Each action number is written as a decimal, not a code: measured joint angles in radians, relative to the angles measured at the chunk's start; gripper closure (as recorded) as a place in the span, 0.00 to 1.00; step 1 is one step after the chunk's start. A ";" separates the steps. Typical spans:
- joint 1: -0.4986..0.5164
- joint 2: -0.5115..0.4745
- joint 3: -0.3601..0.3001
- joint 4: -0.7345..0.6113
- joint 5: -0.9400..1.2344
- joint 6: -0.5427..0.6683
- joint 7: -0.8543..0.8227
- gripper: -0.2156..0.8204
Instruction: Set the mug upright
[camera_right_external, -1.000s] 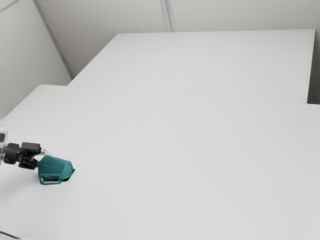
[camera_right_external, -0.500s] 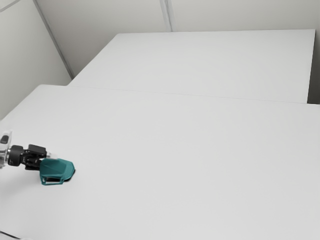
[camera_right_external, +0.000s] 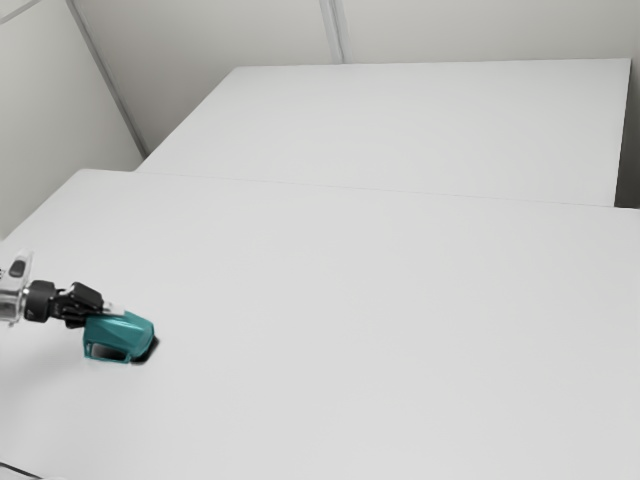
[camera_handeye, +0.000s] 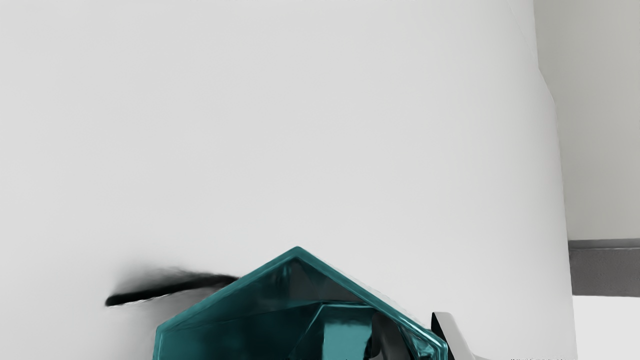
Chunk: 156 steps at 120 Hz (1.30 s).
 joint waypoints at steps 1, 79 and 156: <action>-0.002 -0.001 -0.001 0.000 0.000 0.000 0.000 0.92; -0.254 -0.136 -0.011 0.047 0.240 0.107 -0.039 0.94; -0.556 -0.212 -0.013 0.112 0.830 0.251 -0.389 0.95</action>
